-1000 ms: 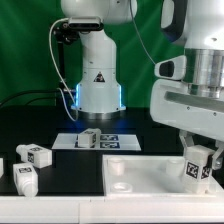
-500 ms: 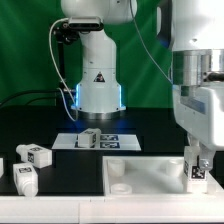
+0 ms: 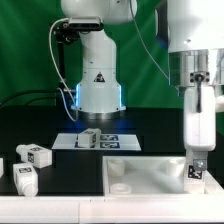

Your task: Assemble one leg

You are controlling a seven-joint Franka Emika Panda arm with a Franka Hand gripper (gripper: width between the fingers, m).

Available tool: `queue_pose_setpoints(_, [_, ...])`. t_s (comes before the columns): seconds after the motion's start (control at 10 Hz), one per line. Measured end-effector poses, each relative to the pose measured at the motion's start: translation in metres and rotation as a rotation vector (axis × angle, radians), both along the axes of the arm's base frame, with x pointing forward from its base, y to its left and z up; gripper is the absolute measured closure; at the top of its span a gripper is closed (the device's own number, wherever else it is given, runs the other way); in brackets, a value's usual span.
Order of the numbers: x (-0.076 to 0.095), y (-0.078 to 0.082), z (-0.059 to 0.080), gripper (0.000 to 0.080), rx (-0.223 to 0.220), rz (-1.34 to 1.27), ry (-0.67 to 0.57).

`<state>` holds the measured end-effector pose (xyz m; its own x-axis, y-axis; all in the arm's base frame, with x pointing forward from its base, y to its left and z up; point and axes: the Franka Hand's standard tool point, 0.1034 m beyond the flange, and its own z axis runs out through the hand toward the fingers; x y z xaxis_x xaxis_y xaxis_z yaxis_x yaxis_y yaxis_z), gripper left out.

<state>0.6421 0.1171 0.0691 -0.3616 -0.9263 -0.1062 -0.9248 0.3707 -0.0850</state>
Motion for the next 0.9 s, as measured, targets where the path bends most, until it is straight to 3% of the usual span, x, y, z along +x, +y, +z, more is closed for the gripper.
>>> queue_pose_setpoints(0.1, [0.000, 0.000, 0.000, 0.0512, -0.002, -0.002, -0.005])
queue_pose_setpoints(0.2, [0.000, 0.000, 0.000, 0.0439, -0.003, -0.008, -0.005])
queue_pose_setpoints(0.3, [0.000, 0.000, -0.001, 0.0439, -0.004, 0.000, -0.006])
queue_pose_setpoints(0.4, [0.000, 0.001, -0.001, 0.0254, -0.004, 0.004, -0.007])
queue_pose_setpoints(0.5, [0.001, 0.005, 0.006, 0.0254, -0.010, 0.070, -0.017])
queue_pose_setpoints(0.6, [0.000, 0.010, 0.017, 0.0168, -0.003, 0.094, -0.029])
queue_pose_setpoints(0.8, [0.000, 0.007, 0.034, 0.0155, 0.001, 0.135, -0.054])
queue_pose_setpoints(0.9, [0.000, 0.007, 0.031, 0.0155, -0.001, 0.136, -0.051])
